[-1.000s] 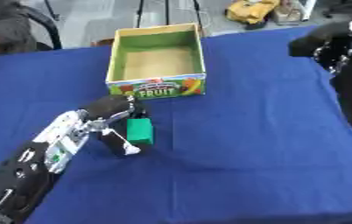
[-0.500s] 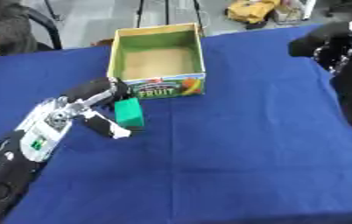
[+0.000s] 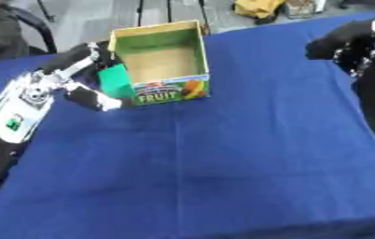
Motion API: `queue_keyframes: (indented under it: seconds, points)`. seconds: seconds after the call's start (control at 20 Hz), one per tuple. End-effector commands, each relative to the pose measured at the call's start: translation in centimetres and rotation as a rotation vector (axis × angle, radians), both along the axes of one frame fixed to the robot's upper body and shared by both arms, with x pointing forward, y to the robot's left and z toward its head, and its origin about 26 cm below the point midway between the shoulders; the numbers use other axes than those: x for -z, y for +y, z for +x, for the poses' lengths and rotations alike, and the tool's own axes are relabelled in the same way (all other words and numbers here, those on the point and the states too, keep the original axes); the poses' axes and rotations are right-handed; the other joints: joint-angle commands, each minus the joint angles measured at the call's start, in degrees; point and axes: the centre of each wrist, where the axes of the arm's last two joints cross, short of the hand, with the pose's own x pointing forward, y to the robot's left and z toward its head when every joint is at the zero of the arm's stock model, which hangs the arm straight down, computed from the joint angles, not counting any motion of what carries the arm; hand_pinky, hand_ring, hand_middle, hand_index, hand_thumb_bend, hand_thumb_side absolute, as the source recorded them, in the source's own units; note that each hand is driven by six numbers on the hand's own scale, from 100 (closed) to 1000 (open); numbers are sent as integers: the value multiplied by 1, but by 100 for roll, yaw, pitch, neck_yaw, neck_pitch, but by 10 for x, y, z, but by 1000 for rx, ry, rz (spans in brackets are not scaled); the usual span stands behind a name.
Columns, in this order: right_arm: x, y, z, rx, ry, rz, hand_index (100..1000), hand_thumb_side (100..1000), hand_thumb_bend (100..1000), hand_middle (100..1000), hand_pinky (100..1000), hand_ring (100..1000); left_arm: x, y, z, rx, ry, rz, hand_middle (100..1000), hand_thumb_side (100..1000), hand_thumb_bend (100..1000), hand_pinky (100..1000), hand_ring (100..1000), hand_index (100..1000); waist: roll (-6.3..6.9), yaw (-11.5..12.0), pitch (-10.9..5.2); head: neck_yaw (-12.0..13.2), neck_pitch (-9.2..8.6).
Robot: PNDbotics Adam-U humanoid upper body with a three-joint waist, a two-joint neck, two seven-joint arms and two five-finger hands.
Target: Pick up objects on the table and place them in the box.
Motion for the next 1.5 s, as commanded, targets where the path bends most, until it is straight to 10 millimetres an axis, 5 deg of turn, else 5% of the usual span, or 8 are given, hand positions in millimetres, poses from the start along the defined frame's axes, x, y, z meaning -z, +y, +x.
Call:
queue_keyframes:
  seconds: [0.05,0.45,0.75,0.85,0.9,1.05,1.3,1.5]
  points:
    - [-12,4,-2,-39,-40,-25,611,877,100,552,722,676,-22,25,9,-111,-73,-32,252,221,234,239,312,443,25,-100,-27,112,-158]
    - [-21,15,-1,-92,-60,-58,609,896,100,551,722,677,-27,63,23,-297,-136,-117,292,238,239,282,348,481,379,-718,209,347,-498]
    - [-25,20,0,-110,-71,-67,608,906,100,550,722,677,-21,82,26,-352,-93,-107,396,350,340,387,438,585,580,-1050,334,439,-704]
    - [-25,21,0,-111,-71,-69,608,908,100,550,722,677,-18,87,27,-362,-73,-103,470,385,393,464,498,666,601,-1092,351,451,-744]
    - [-25,21,0,-110,-70,-69,608,909,100,550,722,677,-17,88,27,-362,-68,-102,562,535,604,561,580,766,604,-1100,358,456,-754]
    - [-24,20,0,-107,-69,-70,608,909,100,550,722,678,-15,88,27,-351,-79,-103,681,706,989,695,702,880,607,-1089,370,462,-752]
    - [-24,20,0,-104,-70,-73,608,908,100,550,722,678,-20,84,24,-338,-148,-105,829,836,1000,854,857,963,601,-1044,367,454,-748]
    - [-22,18,-1,-96,-63,-69,608,906,100,550,722,678,-24,74,20,-283,-220,-137,844,915,1000,887,875,957,533,-909,339,452,-704]
